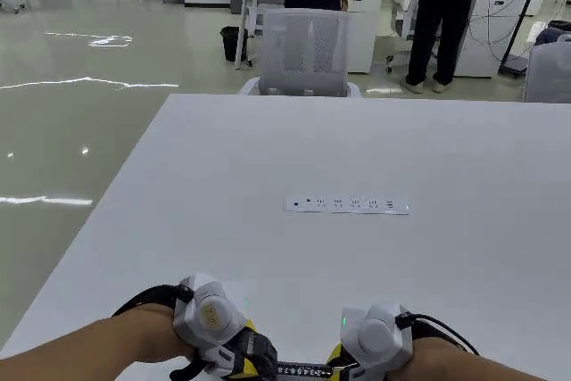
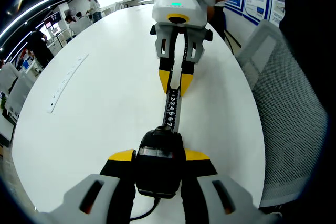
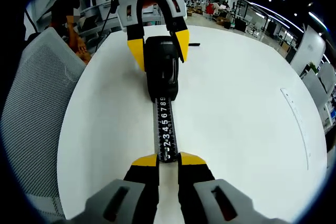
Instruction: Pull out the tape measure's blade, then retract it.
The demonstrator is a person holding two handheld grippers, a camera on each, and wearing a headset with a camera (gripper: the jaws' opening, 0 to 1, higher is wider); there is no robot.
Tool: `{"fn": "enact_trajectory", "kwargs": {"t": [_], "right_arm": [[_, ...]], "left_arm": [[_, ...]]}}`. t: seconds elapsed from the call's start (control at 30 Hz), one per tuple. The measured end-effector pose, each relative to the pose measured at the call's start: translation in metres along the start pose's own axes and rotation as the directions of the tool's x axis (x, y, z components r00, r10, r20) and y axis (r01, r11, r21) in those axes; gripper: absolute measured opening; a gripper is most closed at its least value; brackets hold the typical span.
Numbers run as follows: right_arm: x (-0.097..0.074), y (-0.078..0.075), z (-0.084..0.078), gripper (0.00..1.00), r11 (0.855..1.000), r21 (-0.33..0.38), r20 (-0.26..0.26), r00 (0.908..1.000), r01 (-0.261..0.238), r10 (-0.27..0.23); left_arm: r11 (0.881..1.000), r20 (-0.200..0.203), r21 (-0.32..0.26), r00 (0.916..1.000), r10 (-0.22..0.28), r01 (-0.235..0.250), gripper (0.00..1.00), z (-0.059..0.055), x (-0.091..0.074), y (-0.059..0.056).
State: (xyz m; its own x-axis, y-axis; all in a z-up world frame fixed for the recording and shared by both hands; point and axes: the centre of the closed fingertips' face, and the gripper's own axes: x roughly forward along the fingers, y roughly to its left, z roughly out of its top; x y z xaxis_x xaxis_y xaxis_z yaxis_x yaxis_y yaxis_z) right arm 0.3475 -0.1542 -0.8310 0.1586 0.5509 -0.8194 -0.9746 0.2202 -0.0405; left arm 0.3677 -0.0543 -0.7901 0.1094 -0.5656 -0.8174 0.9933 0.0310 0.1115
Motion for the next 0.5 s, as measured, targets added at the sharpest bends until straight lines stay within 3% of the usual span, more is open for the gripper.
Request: {"fn": "enact_trajectory", "kwargs": {"t": [0.17, 0.5], "right_arm": [[-0.006, 0.000, -0.011, 0.11, 1.000, 0.008, -0.011, 0.9999, 0.005, -0.005], [-0.005, 0.000, -0.013, 0.11, 1.000, 0.009, -0.008, 1.0000, 0.002, -0.002]], "left_arm": [[1.000, 0.004, 0.000, 1.0000, -0.001, 0.001, 0.28, 0.000, -0.001, -0.001], [1.000, 0.005, 0.000, 1.0000, -0.002, 0.002, 0.28, -0.001, -0.002, -0.001]]}}
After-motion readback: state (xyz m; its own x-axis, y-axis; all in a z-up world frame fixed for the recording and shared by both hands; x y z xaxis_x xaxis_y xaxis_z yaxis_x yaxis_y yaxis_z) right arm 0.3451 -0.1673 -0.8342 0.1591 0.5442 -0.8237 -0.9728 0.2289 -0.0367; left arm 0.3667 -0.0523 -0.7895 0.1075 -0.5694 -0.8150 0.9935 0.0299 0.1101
